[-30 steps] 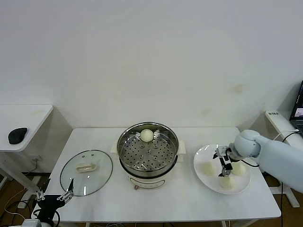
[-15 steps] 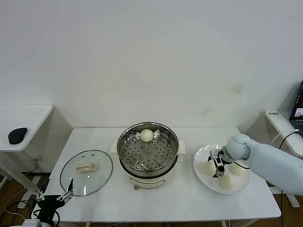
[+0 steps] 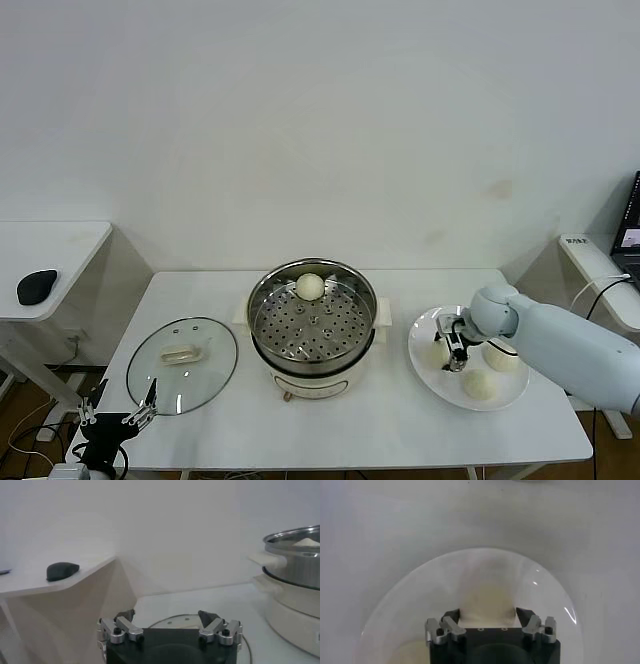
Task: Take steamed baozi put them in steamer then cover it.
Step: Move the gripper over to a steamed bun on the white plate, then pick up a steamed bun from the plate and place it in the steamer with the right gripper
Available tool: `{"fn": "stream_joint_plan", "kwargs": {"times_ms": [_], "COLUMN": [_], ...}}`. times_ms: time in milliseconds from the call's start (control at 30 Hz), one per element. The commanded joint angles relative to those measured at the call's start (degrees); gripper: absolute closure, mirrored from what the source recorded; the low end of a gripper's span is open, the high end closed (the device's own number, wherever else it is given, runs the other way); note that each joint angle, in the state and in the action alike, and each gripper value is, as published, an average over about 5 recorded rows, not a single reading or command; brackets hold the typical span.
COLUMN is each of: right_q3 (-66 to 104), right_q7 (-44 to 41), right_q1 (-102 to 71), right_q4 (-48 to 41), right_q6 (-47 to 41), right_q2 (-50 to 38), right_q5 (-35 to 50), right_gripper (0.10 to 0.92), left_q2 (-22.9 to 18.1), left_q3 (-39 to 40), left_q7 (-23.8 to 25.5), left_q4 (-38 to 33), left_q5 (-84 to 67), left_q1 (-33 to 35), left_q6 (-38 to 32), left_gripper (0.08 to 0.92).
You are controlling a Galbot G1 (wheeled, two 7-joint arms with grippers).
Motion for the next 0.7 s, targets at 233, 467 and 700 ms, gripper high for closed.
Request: {"fn": "stream_joint_plan", "kwargs": {"times_ms": [233, 467, 700], "right_q3": [-2.5, -6.5, -17.1], "right_q7": [-2.2, -3.7, -4.1], "right_q1": [5.8, 16.9, 33.7], "right_q4": [2.2, 5.0, 8.8], "right_q6": [-0.4, -0.8, -3.2], "right_q2": [-2.1, -4.3, -3.0], "right_q5": [3.0, 8.9, 18.8], "right_gripper": [0.529, 0.528, 0.524], "left_q2": [0.3, 0.4, 0.6], "left_q3": [-0.2, -0.2, 0.0], "left_q7": [0.0, 0.1, 0.1], "left_q4": [-0.2, -0.7, -1.2], "left_q5": [-0.1, -0.1, -0.2], "left_q1": [0.1, 0.1, 0.1], "left_q6": [0.1, 0.1, 0.1], "left_gripper": [0.177, 0.177, 0.177]}}
